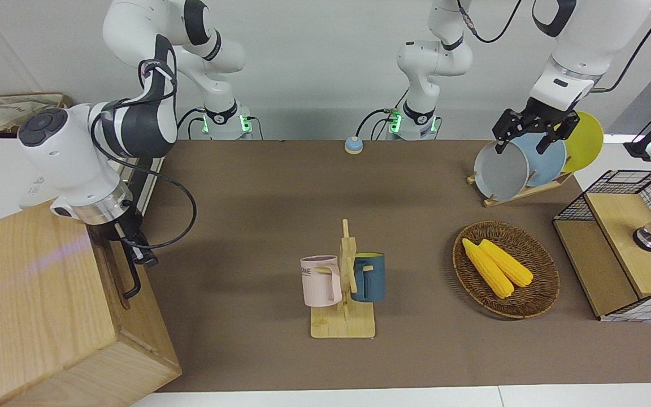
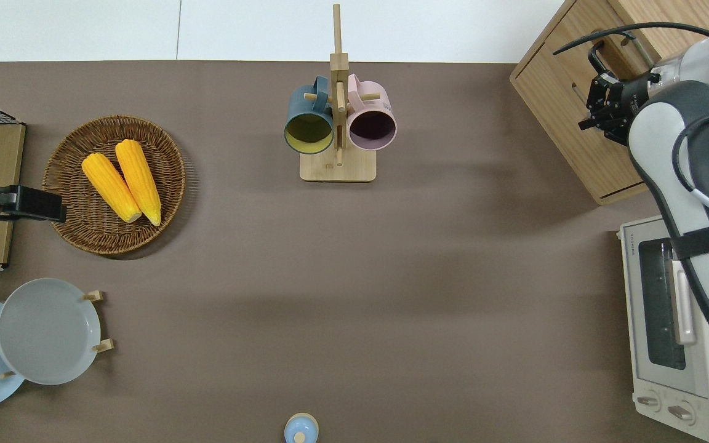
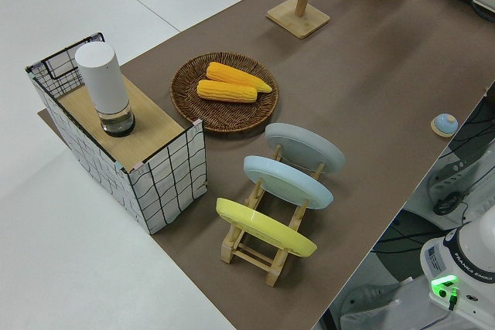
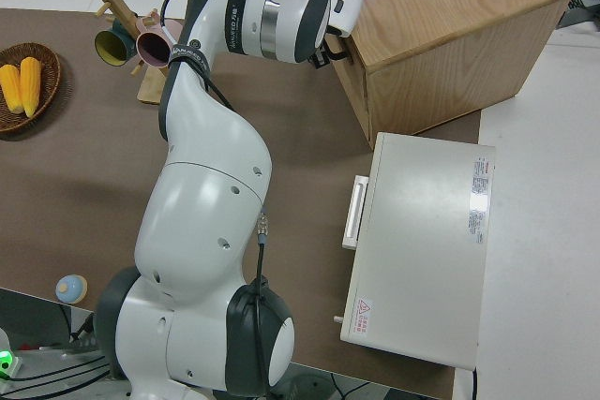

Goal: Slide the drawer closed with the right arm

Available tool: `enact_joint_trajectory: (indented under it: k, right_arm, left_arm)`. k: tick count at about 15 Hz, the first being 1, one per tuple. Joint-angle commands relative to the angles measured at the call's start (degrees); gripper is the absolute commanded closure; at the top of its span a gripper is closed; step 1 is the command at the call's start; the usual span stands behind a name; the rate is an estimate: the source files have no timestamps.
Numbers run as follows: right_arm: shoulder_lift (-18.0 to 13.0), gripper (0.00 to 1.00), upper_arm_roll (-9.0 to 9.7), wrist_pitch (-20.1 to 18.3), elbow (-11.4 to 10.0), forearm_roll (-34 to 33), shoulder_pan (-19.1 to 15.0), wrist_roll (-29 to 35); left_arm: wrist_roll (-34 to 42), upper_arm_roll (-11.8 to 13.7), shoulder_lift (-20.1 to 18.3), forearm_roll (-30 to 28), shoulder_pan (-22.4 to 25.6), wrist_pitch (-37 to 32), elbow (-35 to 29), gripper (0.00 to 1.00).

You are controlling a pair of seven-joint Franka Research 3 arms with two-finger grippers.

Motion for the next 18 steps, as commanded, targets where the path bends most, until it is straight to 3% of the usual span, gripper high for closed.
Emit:
enact_joint_trajectory:
  k: [1,9,14,16,18]
  right_arm:
    - [0.2,1.0,0.03,0.7,0.1,0.6,-2.9,-4.1]
    - [0.1,1.0,0.03,0.1,-0.1,-0.1,-1.1,-3.7]
    - [-0.2,1.0,0.03,-1.6,-0.1,-2.0,2.7,-4.0]
    - [-1.3,1.0,-0.06,-3.0,-0.3,-3.6,5.4,-4.1]
    - [-3.4,1.0,-1.38,-5.5,-1.1,-3.6,7.9,-6.2]
  left_arm:
    - [0.4,1.0,0.8,0.7,-1.0,0.0,1.2,0.0]
    - [0.4,1.0,0.8,0.7,-1.0,0.0,1.2,0.0]
    - [0.4,1.0,0.8,0.7,-1.0,0.0,1.2,0.0]
    - [0.4,1.0,0.8,0.7,-1.0,0.0,1.2,0.0]
    - [0.4,1.0,0.8,0.6,-1.0,0.0,1.2,0.0]
